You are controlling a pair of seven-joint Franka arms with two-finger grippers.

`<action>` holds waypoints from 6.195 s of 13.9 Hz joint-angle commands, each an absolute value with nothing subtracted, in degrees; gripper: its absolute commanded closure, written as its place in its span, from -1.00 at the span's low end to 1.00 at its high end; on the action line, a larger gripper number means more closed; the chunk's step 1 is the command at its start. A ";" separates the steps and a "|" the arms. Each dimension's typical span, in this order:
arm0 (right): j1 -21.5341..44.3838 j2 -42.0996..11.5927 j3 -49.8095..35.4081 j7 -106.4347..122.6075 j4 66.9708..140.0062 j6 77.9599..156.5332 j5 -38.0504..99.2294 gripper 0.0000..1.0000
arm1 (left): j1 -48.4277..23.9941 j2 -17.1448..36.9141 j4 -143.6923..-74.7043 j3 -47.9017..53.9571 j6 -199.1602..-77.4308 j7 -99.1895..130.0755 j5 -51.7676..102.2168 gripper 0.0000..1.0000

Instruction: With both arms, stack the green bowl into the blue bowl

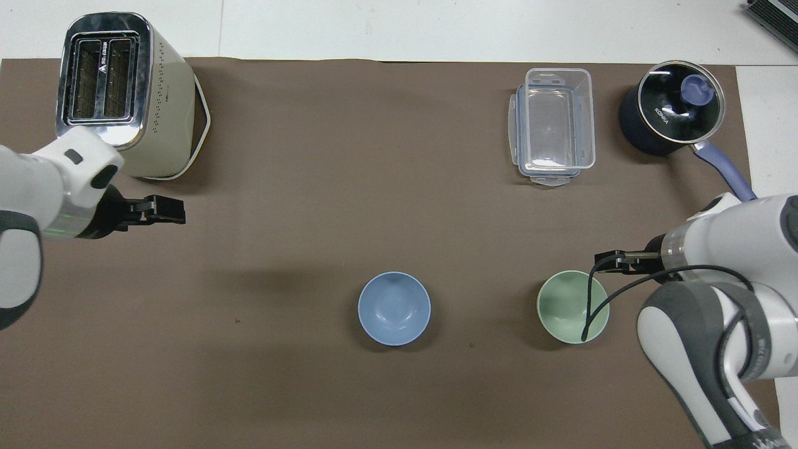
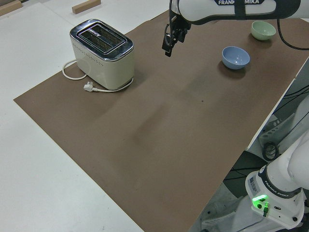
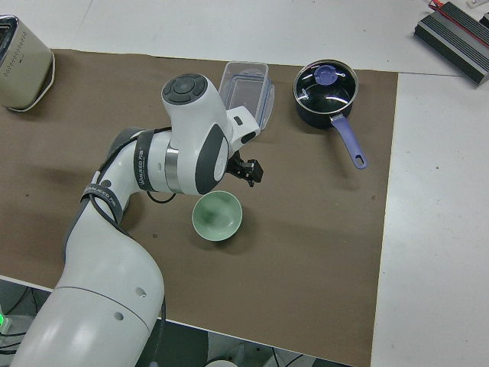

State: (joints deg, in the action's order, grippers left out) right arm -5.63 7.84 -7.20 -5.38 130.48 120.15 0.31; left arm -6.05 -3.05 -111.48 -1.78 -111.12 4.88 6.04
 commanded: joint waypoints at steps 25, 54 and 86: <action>-5.01 8.61 -7.47 -1.76 144.93 132.28 2.02 0.10 | 0.09 0.88 -88.77 -1.32 -87.36 -0.88 2.81 -1.00; 26.02 -0.61 -8.70 -30.50 128.14 130.43 12.48 1.00 | 0.09 0.88 -88.77 -1.41 -87.45 -0.88 2.81 -1.00; 5.12 8.09 -8.00 -25.41 116.74 116.74 4.76 -1.00 | 0.09 0.88 -88.77 -1.32 -87.45 -0.88 2.81 -1.00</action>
